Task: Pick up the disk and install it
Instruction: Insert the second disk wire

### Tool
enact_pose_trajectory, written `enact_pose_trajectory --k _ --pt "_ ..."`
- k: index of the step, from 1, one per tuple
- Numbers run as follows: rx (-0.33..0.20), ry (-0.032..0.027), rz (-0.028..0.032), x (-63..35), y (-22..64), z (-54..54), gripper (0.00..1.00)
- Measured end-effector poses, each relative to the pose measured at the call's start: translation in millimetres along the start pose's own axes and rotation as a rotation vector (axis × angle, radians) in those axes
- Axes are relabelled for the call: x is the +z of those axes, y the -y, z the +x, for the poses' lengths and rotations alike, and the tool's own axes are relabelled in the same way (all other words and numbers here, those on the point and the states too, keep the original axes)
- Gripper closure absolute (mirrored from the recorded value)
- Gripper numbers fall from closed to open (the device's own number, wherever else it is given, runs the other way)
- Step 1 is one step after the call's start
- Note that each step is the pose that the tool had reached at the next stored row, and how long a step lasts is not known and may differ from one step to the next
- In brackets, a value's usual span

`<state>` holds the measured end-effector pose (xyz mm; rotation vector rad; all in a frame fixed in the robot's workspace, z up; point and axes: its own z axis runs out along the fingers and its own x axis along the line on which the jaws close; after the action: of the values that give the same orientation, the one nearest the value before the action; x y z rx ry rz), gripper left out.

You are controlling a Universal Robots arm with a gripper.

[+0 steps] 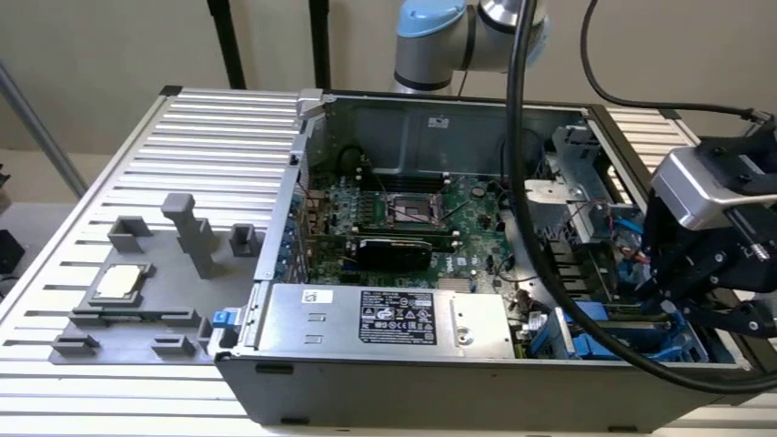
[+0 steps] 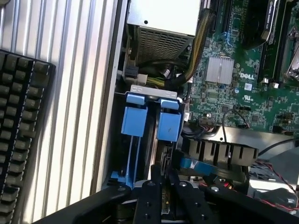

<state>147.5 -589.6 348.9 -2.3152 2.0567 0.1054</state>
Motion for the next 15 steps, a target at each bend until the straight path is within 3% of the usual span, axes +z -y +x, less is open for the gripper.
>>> enact_pose_trajectory --k 10,15 --pt "0.036 -0.0042 0.0012 6.4 0.7 -6.6 1.00" --pt "0.042 -0.0214 0.0000 8.1 1.3 -10.6 1.00"
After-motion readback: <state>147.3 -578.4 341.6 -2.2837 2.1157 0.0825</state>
